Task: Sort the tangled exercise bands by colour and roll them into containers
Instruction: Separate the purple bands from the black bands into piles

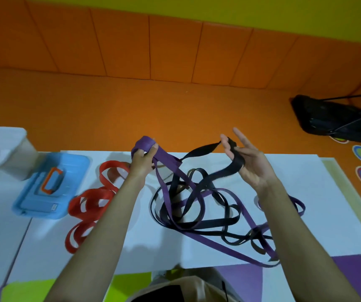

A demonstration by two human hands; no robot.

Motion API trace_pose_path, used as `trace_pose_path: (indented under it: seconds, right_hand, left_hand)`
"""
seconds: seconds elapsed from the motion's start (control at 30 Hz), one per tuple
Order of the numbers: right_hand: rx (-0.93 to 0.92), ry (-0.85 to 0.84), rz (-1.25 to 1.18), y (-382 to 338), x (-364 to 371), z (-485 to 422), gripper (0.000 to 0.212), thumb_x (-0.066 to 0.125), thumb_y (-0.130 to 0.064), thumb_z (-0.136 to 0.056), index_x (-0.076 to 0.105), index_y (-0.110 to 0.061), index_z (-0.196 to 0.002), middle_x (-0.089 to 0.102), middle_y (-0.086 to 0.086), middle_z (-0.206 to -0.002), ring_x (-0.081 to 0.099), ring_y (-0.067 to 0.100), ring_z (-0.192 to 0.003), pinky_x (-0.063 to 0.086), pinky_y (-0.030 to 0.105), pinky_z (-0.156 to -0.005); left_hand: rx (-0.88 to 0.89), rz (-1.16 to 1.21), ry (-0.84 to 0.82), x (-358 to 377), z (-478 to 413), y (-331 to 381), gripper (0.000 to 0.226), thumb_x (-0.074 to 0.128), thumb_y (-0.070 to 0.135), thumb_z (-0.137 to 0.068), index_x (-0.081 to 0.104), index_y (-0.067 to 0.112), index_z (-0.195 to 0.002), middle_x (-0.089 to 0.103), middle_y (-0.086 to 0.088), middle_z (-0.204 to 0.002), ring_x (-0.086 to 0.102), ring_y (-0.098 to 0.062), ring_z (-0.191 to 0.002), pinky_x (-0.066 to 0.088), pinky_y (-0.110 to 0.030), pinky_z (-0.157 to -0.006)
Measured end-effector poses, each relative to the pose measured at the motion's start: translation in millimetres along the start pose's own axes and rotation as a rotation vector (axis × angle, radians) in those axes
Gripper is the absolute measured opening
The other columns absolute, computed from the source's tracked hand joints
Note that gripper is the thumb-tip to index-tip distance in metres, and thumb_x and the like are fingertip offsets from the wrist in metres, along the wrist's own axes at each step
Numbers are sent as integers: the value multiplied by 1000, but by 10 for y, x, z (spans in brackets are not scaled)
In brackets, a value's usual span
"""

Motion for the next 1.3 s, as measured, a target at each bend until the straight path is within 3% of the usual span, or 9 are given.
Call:
trace_pose_path:
  seconds: [0.2, 0.3, 0.43, 0.63, 0.77, 0.87, 1.0, 1.17, 1.3]
  right_hand:
    - [-23, 1, 310, -134, -44, 51, 59, 34, 9, -105, 46, -23, -154, 66, 24, -137, 72, 35, -111, 58, 56, -97]
    - [69, 74, 643, -136, -82, 75, 51, 42, 2, -106, 52, -24, -148, 72, 18, -129, 75, 37, -103, 64, 37, -74]
    - [30, 179, 865, -101, -162, 60, 42, 64, -8, -102, 57, -19, -142, 78, 8, -116, 78, 34, -91, 48, 22, -46]
    - [-104, 238, 789, 1, -278, 6, 37, 64, -2, -101, 62, -16, -135, 74, 16, -121, 78, 36, -97, 57, 28, -51]
    - [-136, 252, 739, 113, -414, -36, 34, 54, 5, -103, 70, -14, -128, 64, 22, -132, 76, 39, -102, 65, 45, -75]
    - [-119, 256, 695, 219, -489, -54, 29, 50, 7, -104, 69, -7, -122, 62, 28, -132, 75, 45, -100, 65, 47, -75]
    - [-89, 261, 655, 347, -500, -50, 29, 50, 4, -106, 67, -10, -125, 65, 27, -128, 76, 43, -99, 64, 42, -72]
    - [-90, 253, 582, 415, -469, -42, 35, 47, 0, -108, 60, -15, -137, 73, 21, -123, 75, 44, -100, 63, 39, -71]
    - [-112, 244, 572, 388, -477, -41, 37, 44, -3, -110, 56, -18, -141, 75, 16, -121, 75, 42, -99, 63, 42, -75]
  left_hand:
    - [46, -68, 89, -192, -46, -23, 7, 62, 41, -103, 66, 46, -103, 69, -4, -101, 65, -27, -91, 47, -43, -76]
    - [95, -142, 122, -245, -29, 22, 14, 60, 32, -106, 62, 38, -93, 62, -6, -88, 56, -24, -75, 42, -38, -72]
    - [122, -207, 159, -347, -49, 37, 15, 57, 24, -107, 62, 11, -102, 64, -5, -88, 61, -21, -79, 47, -29, -72]
    - [37, -184, 205, -493, -9, 72, 25, 56, 30, -106, 57, 9, -93, 59, 1, -74, 59, -18, -71, 44, -31, -70]
    - [-157, 41, 178, -662, -48, -76, 30, 62, 40, -87, 72, 17, -103, 70, -5, -85, 66, -26, -88, 52, -45, -89]
    - [-221, 125, 66, -665, -8, -139, 23, 61, 28, -91, 77, 18, -103, 76, -4, -93, 72, -25, -91, 55, -38, -85]
    - [-277, 110, -11, -594, 62, -213, 33, 63, 13, -77, 78, 7, -106, 76, -19, -112, 74, -32, -100, 56, -50, -103]
    - [-263, -27, -4, -320, 154, -178, 19, 67, 2, -84, 66, 4, -103, 72, -8, -75, 70, -17, -67, 56, -29, -62]
    - [-241, -80, -105, -191, 101, -241, 32, 73, 12, -85, 69, 2, -116, 76, -11, -91, 74, -26, -86, 57, -39, -84]
Point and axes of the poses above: each hand's wrist, its own z-axis away from the middle knuckle, its own x-axis out of the palm, y = z × x, the point moved 4 cm from there along -z, towards the middle knuckle
